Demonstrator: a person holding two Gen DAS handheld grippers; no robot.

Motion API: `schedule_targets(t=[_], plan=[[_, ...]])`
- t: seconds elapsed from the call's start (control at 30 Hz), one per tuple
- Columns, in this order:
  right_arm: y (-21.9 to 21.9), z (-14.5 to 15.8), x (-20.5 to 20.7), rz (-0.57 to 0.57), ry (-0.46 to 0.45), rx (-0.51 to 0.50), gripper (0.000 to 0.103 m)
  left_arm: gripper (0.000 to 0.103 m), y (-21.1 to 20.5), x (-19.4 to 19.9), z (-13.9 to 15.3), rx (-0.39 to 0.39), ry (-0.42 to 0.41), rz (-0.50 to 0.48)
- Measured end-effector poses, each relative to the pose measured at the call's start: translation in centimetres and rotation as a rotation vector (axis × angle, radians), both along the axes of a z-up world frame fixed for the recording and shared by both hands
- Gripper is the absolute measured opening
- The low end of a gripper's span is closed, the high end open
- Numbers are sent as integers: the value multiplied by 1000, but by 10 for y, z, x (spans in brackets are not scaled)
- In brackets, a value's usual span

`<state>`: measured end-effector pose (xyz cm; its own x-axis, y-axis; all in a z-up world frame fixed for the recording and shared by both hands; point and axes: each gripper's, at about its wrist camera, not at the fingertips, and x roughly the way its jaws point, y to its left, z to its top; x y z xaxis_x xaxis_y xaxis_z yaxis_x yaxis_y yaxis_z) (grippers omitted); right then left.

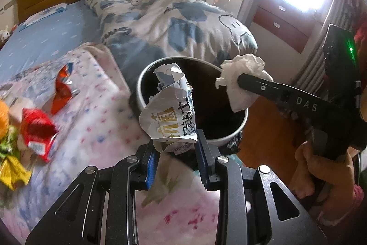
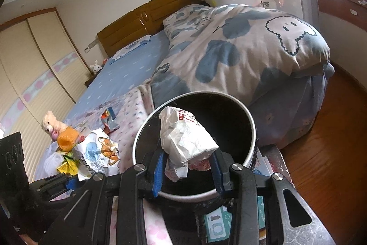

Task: Collect trash
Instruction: 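Carry the foil wrapper and tissue with both tools over the black bin, then open both tools to drop the wrapper and tissue into the bin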

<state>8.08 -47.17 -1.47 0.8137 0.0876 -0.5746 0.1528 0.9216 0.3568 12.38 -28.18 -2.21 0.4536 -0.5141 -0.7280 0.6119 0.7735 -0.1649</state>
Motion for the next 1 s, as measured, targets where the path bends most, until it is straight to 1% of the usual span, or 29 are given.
schedule_targets(t=[0.27, 0.47, 0.6, 0.63, 0.73, 0.77, 0.8, 0.83, 0.9, 0.97, 1.0], plan=[[-17, -5, 15, -5, 13, 28, 36, 28, -26, 18, -5, 9, 28, -19], [-25, -10, 24, -5, 29, 38, 37, 29, -35, 28, -12, 20, 47, -22], [-28, -14, 30, -1, 40, 46, 39, 32, -38, 32, -17, 28, 59, -22], [-28, -14, 31, -1, 43, 44, 39, 33, -38, 33, -17, 30, 59, -22], [-29, -16, 34, 2, 49, 45, 41, 42, -39, 33, -19, 40, 58, -24], [-29, -16, 34, 1, 51, 44, 46, 50, -38, 33, -19, 42, 59, -20], [-29, -17, 35, 2, 54, 44, 47, 56, -37, 33, -19, 42, 59, -17], [-29, -17, 36, 0, 58, 42, 48, 59, -35, 32, -19, 40, 57, -13], [-30, -18, 36, -3, 61, 46, 62, 66, -30, 28, -18, 43, 51, 0], [-31, -17, 33, -10, 53, 50, 68, 68, -22, 24, -18, 37, 47, 14], [-30, -17, 32, -15, 50, 51, 69, 69, -17, 22, -18, 31, 47, 23]])
